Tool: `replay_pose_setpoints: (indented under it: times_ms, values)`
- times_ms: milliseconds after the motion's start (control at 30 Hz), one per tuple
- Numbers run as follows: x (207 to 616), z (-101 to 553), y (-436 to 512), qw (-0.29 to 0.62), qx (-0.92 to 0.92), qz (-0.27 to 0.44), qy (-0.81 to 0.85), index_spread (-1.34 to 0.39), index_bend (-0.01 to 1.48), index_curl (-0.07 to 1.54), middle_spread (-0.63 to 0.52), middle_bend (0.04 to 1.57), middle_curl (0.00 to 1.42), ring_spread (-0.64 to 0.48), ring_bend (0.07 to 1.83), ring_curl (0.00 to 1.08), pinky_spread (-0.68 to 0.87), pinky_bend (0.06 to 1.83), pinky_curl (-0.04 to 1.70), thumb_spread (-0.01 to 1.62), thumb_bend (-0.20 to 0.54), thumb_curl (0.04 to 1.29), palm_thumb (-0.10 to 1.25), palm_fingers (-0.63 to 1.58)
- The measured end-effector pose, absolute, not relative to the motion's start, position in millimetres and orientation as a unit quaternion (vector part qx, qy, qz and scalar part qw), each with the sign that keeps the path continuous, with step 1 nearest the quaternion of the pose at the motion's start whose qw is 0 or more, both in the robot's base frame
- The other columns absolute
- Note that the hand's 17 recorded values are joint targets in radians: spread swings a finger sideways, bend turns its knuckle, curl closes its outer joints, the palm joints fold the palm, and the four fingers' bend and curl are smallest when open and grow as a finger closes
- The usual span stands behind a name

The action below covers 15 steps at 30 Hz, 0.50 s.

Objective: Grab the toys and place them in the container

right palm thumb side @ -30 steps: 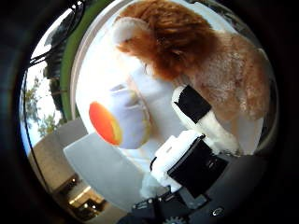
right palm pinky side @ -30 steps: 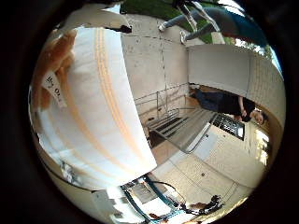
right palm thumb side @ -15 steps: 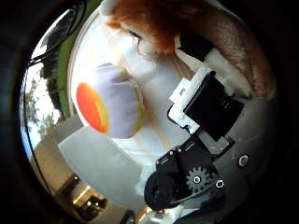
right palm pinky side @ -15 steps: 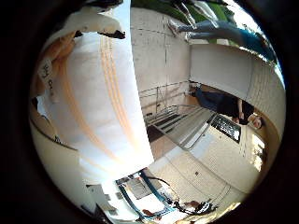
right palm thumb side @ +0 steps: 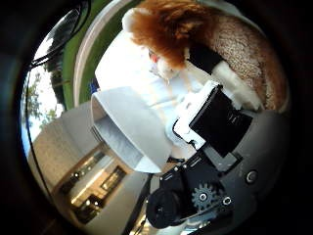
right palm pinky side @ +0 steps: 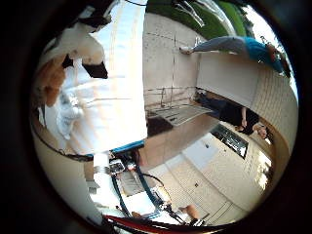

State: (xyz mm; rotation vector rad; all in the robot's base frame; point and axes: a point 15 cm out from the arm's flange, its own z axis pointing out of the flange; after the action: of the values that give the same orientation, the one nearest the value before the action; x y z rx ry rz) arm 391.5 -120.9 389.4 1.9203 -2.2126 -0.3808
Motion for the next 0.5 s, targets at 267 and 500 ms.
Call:
replay_pose_setpoints:
  times_ms: [267,500]
  values:
    - [350.8,466.5,-10.9,0.03,0.738,-0.115,-0.664,-0.73,0.82,0.87,-0.21,1.27,1.01,-0.1,1.54,0.79,0.13,1.69,0.62,1.19,-0.014,0.64,0.98,0.78]
    - [351.2,469.2,101.4,-0.006,0.793,-0.137,-0.593,-0.75,0.8,1.02,-0.21,1.32,1.03,-0.1,1.6,0.79,0.11,1.71,0.68,1.2,-0.013,0.66,0.97,0.72]
